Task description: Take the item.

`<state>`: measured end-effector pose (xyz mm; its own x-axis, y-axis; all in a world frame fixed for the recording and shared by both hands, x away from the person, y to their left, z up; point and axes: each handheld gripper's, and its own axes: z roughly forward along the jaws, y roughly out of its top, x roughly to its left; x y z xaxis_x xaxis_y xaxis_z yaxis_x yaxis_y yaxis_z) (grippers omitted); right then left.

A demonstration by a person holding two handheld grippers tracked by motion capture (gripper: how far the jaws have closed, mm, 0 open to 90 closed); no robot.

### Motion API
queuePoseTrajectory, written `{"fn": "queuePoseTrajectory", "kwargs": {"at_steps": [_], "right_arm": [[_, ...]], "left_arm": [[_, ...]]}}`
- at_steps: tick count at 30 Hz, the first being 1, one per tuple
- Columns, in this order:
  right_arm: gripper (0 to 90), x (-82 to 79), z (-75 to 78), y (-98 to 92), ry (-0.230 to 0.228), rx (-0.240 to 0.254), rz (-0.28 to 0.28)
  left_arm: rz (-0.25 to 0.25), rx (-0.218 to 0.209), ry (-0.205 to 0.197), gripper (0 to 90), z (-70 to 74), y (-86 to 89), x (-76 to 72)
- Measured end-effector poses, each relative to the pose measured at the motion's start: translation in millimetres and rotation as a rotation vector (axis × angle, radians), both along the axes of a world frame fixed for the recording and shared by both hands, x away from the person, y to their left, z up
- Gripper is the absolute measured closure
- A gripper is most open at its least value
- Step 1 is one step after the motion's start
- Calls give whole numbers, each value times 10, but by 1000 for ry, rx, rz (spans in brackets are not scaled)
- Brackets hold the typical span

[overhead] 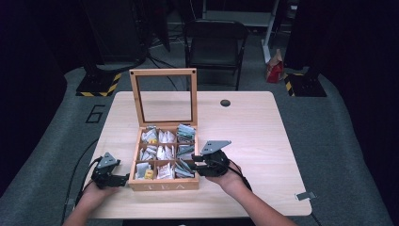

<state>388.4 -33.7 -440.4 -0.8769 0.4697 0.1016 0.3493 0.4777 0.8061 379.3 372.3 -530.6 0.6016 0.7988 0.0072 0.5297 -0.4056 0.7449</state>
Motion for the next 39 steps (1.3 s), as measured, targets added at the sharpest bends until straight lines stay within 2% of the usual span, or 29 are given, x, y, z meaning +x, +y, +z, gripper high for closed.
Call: {"fn": "queuePoseTrajectory", "kwargs": {"at_steps": [4,23,34,39], "right_arm": [[661,20,-38,27,-1,-13,8],[740,65,-147,149,18,-16,19],[748,88,-210,197,23,-48,28],[747,92,-262,204,38,-57,29]], "left_arm": [[0,0,0,146,0,0,0],[4,-6,-1,145,-2,-4,-1],[4,-5,-1,145,-2,-3,-1],[4,-5,-1,145,-2,-3,-1]]}}
